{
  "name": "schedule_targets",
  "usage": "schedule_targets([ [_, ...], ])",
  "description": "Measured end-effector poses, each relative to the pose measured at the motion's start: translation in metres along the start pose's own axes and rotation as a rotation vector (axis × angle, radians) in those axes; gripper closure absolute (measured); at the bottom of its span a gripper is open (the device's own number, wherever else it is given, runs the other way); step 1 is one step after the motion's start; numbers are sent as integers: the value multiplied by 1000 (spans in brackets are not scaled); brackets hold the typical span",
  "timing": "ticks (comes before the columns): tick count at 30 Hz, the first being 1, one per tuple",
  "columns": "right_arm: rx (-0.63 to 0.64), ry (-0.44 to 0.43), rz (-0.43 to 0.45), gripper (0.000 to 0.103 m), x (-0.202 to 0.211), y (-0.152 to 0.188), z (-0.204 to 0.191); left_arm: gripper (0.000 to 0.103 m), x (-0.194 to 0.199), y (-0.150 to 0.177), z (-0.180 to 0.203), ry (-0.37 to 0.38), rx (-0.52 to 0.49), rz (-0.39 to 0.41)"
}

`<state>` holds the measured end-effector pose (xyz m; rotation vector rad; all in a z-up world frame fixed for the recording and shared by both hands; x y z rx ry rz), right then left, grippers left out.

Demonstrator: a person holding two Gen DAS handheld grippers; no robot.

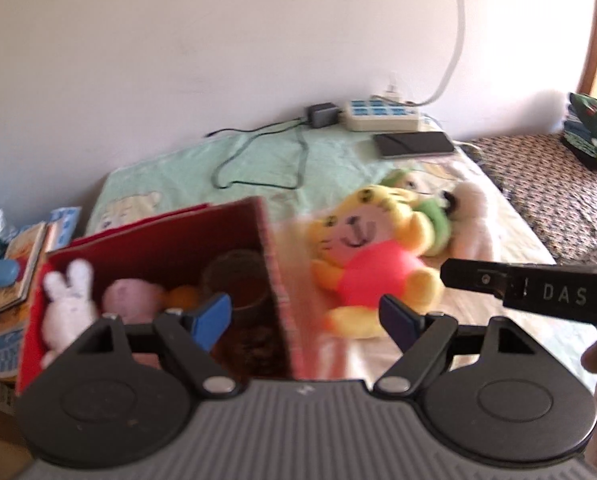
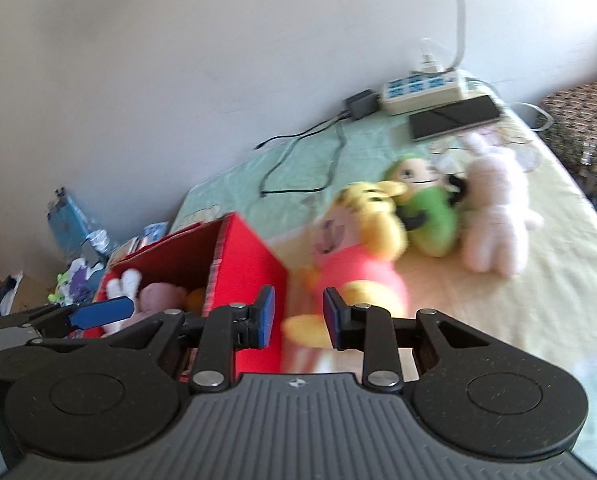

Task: Organize objects
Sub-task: 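Move the right tool to the yellow tiger plush, then grasp the yellow tiger plush with the right tool and lift it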

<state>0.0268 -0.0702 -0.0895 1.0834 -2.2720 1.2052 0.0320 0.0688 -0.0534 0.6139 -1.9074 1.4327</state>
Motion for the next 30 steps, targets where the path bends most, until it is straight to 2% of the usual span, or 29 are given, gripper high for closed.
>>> schedule_targets([
  [9, -90, 99, 21, 72, 15, -14, 87, 23, -23, -8, 81, 176, -40, -8],
  [12, -84, 140, 23, 71, 9, -22, 111, 23, -39, -6, 101, 245, -18, -27],
  [15, -72, 175, 19, 71, 0, -31, 129, 25, -59, 0, 113, 289, 22, -63],
  [17, -61, 196, 27, 66, -9, -40, 140, 25, -70, 5, 120, 323, 44, -85],
  [19, -57, 225, 23, 65, -21, -47, 151, 25, -78, 9, 127, 354, 67, -107],
  [25, -104, 257, -15, 61, -61, -61, 175, 24, -95, 23, 131, 373, 90, -154],
  [27, -141, 199, -45, 61, -70, -60, 170, 23, -97, 29, 126, 362, 93, -164],
  [30, -159, 31, -102, 61, -78, -55, 141, 23, -102, 35, 115, 296, 91, -170],
])
Point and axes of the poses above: each gripper's, at about its wrist camera, not at the fingertips, and x roughly against the way its jaws point, z to its right, y to its underside, the point moved 10 cm from there along -x, roughly the way its jaws point, and after that the axes turned 8 degrees about -x, right-handed, at the moved point
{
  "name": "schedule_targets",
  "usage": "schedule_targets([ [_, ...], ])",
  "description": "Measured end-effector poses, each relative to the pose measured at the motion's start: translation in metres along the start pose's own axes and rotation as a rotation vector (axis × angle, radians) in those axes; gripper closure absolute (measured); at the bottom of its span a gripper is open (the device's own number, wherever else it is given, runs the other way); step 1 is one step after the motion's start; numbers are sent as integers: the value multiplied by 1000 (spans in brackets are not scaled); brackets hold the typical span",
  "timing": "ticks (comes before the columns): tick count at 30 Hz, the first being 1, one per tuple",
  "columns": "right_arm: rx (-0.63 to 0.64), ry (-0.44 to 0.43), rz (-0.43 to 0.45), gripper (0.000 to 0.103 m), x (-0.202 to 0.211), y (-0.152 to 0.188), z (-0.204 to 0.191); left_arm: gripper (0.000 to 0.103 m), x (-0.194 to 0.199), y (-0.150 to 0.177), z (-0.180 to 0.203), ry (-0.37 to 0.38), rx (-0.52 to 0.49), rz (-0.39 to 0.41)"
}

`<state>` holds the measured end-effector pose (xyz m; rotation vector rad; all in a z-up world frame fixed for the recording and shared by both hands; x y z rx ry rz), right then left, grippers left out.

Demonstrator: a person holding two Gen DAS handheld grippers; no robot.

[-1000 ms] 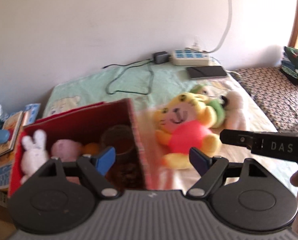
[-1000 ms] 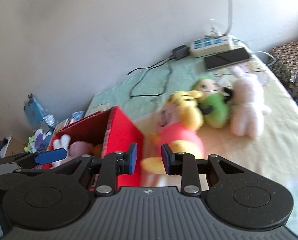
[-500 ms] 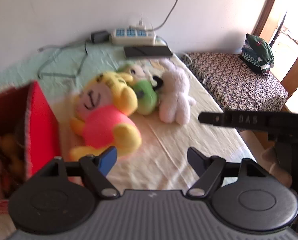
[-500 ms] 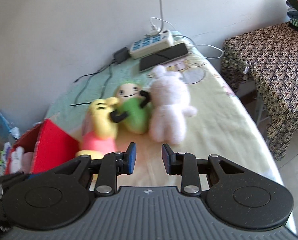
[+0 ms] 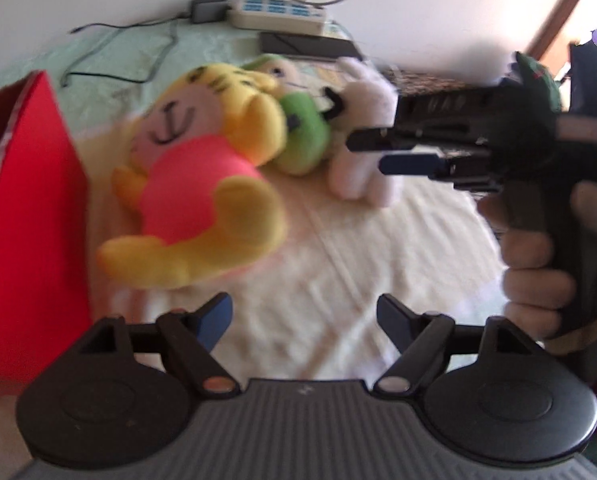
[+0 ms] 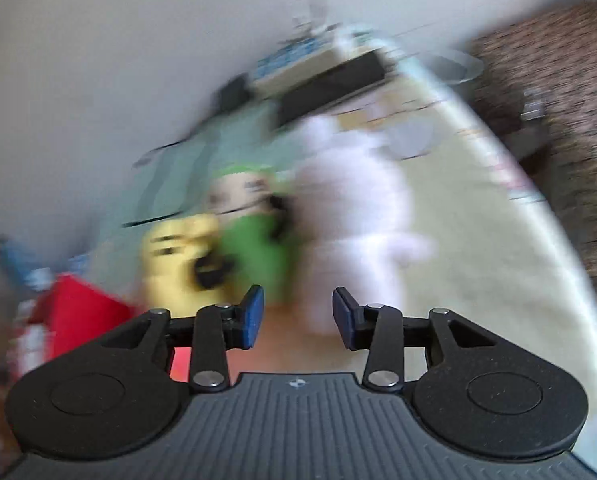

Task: Organize objects
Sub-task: 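Grasp the yellow tiger plush with the right tool and lift it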

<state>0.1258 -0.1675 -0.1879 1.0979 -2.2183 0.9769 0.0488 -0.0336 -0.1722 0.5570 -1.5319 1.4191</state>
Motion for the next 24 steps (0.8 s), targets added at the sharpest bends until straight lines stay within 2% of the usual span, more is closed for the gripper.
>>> schedule_targets([
  [2, 13, -103, -64, 58, -8, 9, -23, 22, -1, 1, -6, -22, 2, -3],
  [4, 24, -186, -132, 48, -19, 18, -43, 21, -2, 2, -10, -28, 6, -5],
  [7, 66, -198, -146, 43, -37, 23, -62, 20, -2, 1, -14, -43, 8, 3],
  [10, 92, -197, -187, 41, -58, 25, -71, 20, -2, -2, -24, -104, -9, 18],
  [12, 78, -192, -216, 43, -69, 28, -70, 20, -4, -5, -30, -111, 0, 18],
  [15, 56, -221, -240, 60, -68, 29, -70, 14, -5, -8, -35, -104, 7, 29],
  [17, 48, -241, -249, 64, -60, 28, -68, 14, -5, -11, -35, -92, 8, 38],
  [19, 66, -258, -255, 66, -47, 30, -70, 9, -3, -13, -31, -49, 12, 54],
  [24, 142, -259, -226, 67, -15, 35, -69, 8, 0, -13, -22, 92, 51, 60],
])
Point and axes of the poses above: each gripper's, at about its wrist camera, not at the fingertips, and x roughly against the way its jaws point, z to its right, y to its underside, the point moved 10 cm from there along -x, roughly the way its jaws point, and after that the axes turned 8 degrees about -x, right-handed, at the moved point
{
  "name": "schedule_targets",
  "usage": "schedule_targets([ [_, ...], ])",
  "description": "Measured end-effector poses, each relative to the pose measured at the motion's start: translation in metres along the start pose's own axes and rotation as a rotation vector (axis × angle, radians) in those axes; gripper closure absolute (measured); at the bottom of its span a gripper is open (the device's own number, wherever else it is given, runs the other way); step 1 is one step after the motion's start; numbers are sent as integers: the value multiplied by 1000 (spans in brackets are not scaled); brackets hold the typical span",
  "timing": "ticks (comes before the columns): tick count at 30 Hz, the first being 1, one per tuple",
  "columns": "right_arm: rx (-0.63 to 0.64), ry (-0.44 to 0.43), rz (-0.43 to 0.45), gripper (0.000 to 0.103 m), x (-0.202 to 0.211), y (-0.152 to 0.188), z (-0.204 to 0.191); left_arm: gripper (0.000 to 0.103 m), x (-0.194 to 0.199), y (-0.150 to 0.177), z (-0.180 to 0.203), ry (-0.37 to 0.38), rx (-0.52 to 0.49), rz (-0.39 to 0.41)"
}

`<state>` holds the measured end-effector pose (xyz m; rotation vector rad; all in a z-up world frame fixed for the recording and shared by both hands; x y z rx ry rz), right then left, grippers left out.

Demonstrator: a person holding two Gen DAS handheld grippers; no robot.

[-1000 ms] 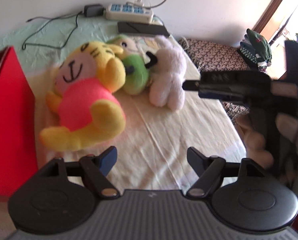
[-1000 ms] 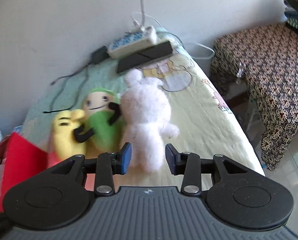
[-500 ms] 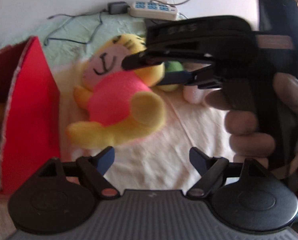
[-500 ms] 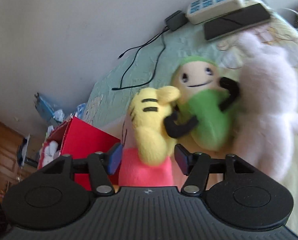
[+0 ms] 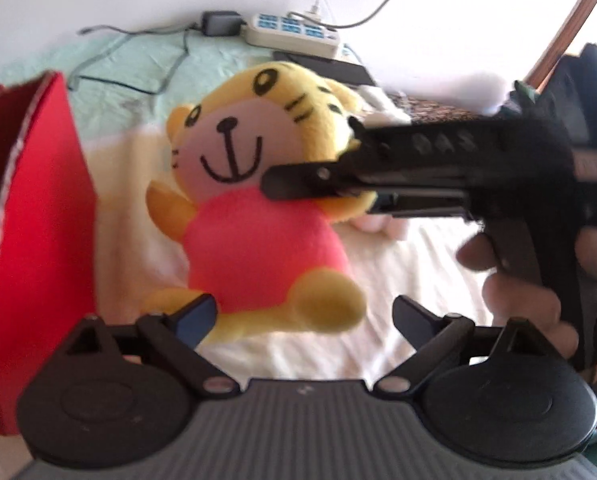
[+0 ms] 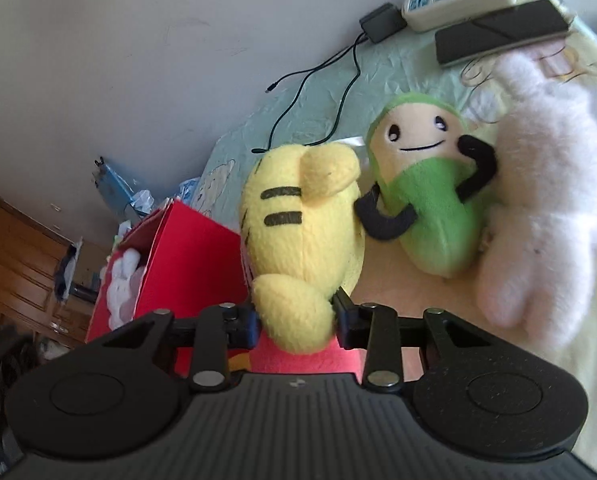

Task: Organize objects
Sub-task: 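Grasp the yellow tiger plush with the right tool and lift it, then lower the yellow tiger into the red box and open the right tool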

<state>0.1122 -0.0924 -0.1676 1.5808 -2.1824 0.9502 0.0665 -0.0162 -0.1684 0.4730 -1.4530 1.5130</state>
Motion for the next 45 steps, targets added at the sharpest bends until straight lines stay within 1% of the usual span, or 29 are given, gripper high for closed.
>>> schedule_targets([
  [1, 0, 0, 2, 67, 5, 4, 1, 8, 0, 1, 0, 14, 8, -4],
  [5, -8, -26, 6, 69, 25, 20, -2, 11, -2, 3, 3, 20, 7, -8],
  [9, -10, -36, 52, 69, 48, 29, -11, 16, 8, 4, 11, 81, -8, 10],
  [12, -6, -50, 102, 70, 66, 29, -22, 17, 26, -3, 21, 106, -33, 57],
  [14, 6, -71, 138, 70, 77, 27, -35, 17, 44, -11, 24, 121, -47, 107],
  [17, 15, -111, 183, 70, 86, 22, -59, 17, 76, -20, 21, 121, -65, 184],
  [21, 32, -175, 203, 69, 79, 23, -100, 17, 122, -27, -6, 105, -47, 271],
  [24, 51, -205, 194, 69, 56, 25, -133, 16, 153, -28, -40, 79, -15, 315],
  [26, 56, -208, 177, 69, 35, 26, -151, 14, 167, -25, -65, 63, 8, 328],
  [29, 58, -178, 147, 69, -2, 29, -171, 14, 179, -17, -100, 31, 31, 322],
  [32, 64, -133, 124, 69, -35, 36, -183, 14, 179, -7, -130, 17, 58, 299],
  [36, 65, -12, 103, 69, -73, 42, -178, 15, 162, 6, -161, 16, 83, 239],
  [38, 55, 29, 91, 68, -86, 48, -173, 15, 152, 11, -170, 19, 90, 213],
  [40, 27, 66, 69, 67, -98, 52, -165, 15, 142, 18, -179, 38, 109, 189],
  [41, 25, 85, 71, 65, -103, 54, -162, 14, 138, 21, -182, 49, 115, 183],
  [44, 19, 125, 95, 59, -99, 59, -160, 13, 133, 30, -191, 75, 122, 175],
  [45, 25, 128, 104, 59, -96, 61, -161, 12, 132, 32, -191, 77, 118, 174],
])
Point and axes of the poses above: each gripper's, at about its wrist camera, not at the fingertips, and x roughly against the way its jaws point, z to its right, y to its underside, the point moved 10 cm from there along -x, roughly the way its jaws point, and after that the axes turned 8 degrees about -x, right-handed, at the moved point
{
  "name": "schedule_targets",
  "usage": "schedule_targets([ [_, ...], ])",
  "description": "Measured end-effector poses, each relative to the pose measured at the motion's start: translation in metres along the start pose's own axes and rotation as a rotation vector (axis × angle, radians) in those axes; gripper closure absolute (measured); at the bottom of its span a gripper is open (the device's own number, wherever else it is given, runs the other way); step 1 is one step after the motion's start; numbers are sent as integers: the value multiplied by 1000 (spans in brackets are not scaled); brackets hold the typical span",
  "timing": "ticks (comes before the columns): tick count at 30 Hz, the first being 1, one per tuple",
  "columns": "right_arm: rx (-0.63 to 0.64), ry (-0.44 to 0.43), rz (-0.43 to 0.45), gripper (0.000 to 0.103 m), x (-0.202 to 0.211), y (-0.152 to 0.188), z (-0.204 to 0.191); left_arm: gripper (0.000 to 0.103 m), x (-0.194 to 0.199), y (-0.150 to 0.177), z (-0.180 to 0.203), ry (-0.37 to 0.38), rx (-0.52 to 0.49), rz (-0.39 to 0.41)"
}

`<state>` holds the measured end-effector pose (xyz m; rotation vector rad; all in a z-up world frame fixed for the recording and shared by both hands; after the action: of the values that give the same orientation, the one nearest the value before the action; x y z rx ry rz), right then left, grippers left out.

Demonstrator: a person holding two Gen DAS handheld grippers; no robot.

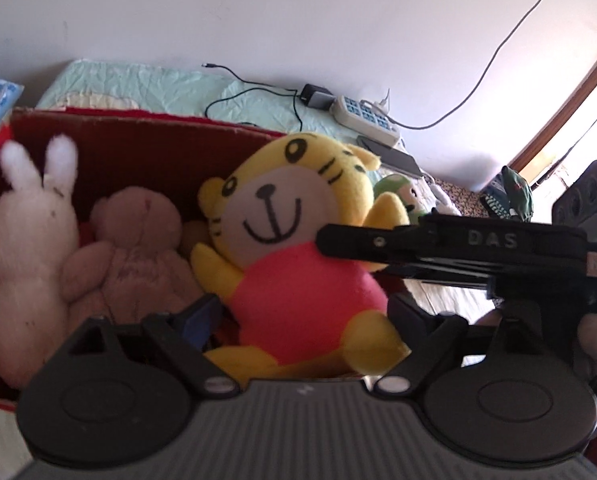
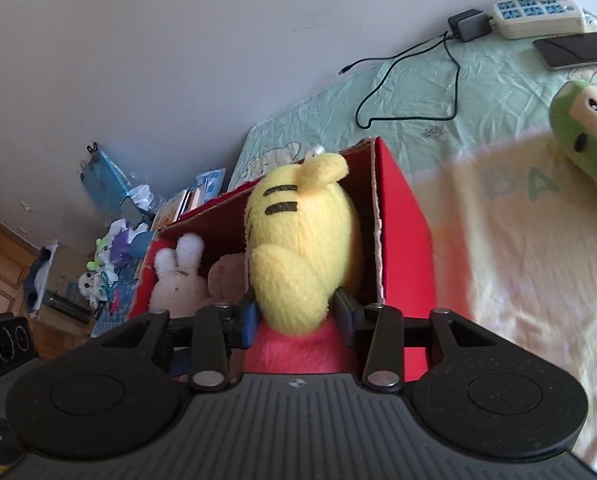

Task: Organize objects
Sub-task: 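Lower the yellow tiger into the red box and open the right tool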

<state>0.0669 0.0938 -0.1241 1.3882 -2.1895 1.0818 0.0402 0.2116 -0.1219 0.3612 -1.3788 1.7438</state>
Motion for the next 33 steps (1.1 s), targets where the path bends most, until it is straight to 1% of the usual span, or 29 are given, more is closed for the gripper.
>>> schedule_targets([
  [2, 10, 15, 24, 58, 8, 3, -1, 11, -2, 4, -4, 1, -10, -2],
  [5, 19, 42, 85, 58, 24, 2, -2, 11, 3, 11, 0, 10, -12, -2],
  [7, 10, 32, 112, 63, 31, 2, -2, 11, 4, 7, 0, 8, -23, 8],
  [8, 10, 25, 128, 69, 33, 1, -5, 11, 4, 6, 1, 4, -30, 9],
  [12, 44, 33, 199, 70, 36, -2, -13, 11, -3, 4, 7, 13, -41, -5],
  [14, 62, 26, 184, 72, 29, -2, -14, 11, -8, 5, 10, 6, -53, -16],
  [17, 53, 84, 158, 73, 15, -1, -5, 11, -15, 9, 12, -6, -67, -32],
  [19, 26, 101, 126, 74, 8, 1, 4, 11, -16, 10, 12, -4, -55, -41],
  [20, 8, 91, 127, 74, 9, 3, 6, 11, -15, 11, 11, -7, -52, -42],
  [21, -6, 63, 141, 74, 12, 2, 5, 11, -11, 10, 11, -13, -54, -36],
  [23, -24, 16, 156, 71, 19, 2, 5, 11, -1, 6, 11, -38, -63, -9],
  [27, -75, -50, 175, 71, 38, 2, 16, 11, 19, -3, 19, -96, -87, 43],
  [29, -101, -83, 200, 71, 53, -1, 23, 11, 27, -9, 27, -107, -94, 73],
  [31, -123, -86, 235, 71, 69, -6, 37, 11, 32, -15, 39, -108, -104, 92],
  [33, -146, -43, 267, 71, 84, -11, 58, 11, 30, -19, 56, -105, -133, 97],
])
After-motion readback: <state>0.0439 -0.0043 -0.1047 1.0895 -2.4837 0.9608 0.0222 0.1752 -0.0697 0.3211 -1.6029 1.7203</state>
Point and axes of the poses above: each gripper's, at about its wrist camera, not at the fingertips, and x roughly against the way its jaws point, z to its right, y to its underside, the point moved 10 cm from there along -x, roughly the way its jaws point, and after that the axes turned 8 degrees about -x, right-handed, at the moved point
